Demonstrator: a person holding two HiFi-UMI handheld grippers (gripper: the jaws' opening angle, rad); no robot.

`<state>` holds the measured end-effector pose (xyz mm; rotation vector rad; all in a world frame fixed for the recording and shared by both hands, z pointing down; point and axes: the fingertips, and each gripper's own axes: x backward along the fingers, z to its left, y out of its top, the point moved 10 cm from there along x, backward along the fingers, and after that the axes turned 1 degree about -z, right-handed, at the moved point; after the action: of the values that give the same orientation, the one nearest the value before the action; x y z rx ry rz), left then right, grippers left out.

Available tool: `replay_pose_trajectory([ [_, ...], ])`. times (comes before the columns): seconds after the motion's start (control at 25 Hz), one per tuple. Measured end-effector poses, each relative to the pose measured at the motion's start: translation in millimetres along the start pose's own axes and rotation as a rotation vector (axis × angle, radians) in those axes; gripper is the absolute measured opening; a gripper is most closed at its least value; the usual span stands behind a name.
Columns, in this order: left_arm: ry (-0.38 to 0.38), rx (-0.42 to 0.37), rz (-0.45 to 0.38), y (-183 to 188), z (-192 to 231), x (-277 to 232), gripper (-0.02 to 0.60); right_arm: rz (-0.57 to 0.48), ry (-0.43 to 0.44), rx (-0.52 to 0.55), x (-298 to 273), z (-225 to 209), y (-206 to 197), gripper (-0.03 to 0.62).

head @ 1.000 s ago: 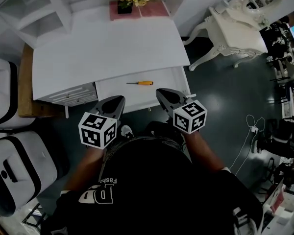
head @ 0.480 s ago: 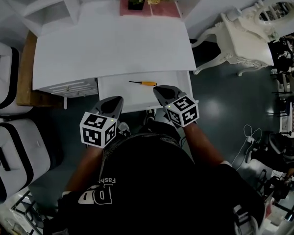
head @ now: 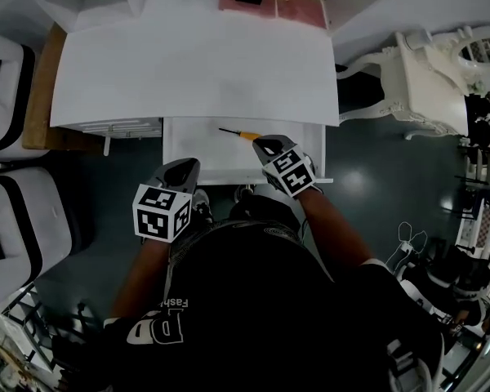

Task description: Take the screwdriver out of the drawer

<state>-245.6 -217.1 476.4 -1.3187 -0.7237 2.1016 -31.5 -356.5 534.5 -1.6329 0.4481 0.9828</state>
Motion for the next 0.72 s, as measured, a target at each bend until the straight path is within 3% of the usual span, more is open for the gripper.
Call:
replay_pose_trajectory([
  [0.32,0.041,0.052,0.040,-5,2,-22,0.014,0.137,0.018,0.200,-50,-24,-17,0.012],
  [0.72,0.098,0.123,0.051,-8,3,-30,0.014,0.266,0.070,0.361,-109,-34,-45,0.046],
])
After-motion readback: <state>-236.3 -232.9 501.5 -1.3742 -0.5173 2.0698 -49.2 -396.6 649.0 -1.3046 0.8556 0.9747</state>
